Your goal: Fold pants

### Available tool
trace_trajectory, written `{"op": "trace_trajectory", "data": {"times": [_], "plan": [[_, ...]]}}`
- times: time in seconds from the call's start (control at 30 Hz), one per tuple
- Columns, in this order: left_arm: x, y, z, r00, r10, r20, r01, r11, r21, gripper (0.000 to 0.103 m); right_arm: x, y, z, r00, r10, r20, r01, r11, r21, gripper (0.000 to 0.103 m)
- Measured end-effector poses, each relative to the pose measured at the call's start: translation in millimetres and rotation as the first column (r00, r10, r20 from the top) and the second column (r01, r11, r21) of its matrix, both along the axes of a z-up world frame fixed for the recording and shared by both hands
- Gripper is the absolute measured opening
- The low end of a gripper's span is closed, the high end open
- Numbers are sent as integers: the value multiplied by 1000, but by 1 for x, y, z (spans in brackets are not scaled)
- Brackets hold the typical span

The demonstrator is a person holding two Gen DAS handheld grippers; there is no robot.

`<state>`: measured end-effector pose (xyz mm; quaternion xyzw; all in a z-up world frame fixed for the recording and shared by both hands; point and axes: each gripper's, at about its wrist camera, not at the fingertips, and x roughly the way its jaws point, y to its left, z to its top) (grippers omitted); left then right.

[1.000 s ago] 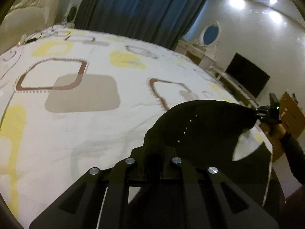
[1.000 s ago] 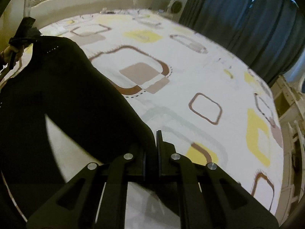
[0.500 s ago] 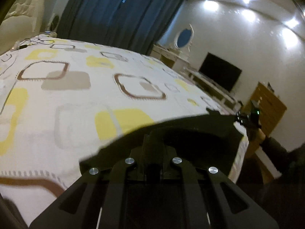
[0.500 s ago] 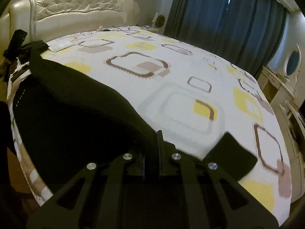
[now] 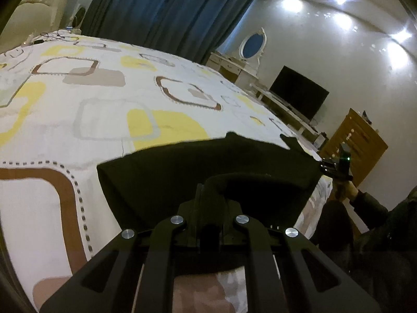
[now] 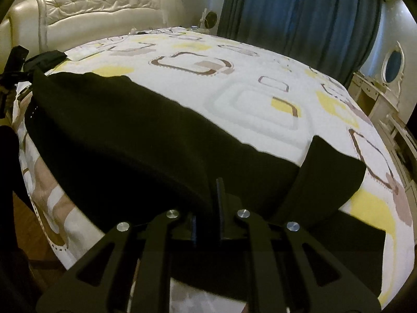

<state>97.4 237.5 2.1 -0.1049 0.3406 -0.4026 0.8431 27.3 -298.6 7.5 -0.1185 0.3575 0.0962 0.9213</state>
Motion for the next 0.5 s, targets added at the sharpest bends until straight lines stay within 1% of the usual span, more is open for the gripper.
{"op": "trace_trajectory", "data": {"times": [0.1, 0.3, 0.4, 0.5], "plan": [[-2, 2, -8, 1000, -9, -21, 9, 1000, 3, 9, -2, 3, -9, 1000, -5, -17, 5, 1000, -6, 12], [-5, 3, -20, 998, -24, -60, 24, 1000, 9, 10, -7, 1, -17, 999, -11, -30, 11, 1000, -2, 13], [-8, 6, -24, 997, -25, -67, 27, 999, 29, 13, -9, 0, -20, 999, -13, -34, 12, 1000, -12, 13], [-12, 8, -22, 997, -36, -69, 40, 998, 52, 14, -13, -1, -23, 999, -15, -41, 15, 1000, -12, 13]]}}
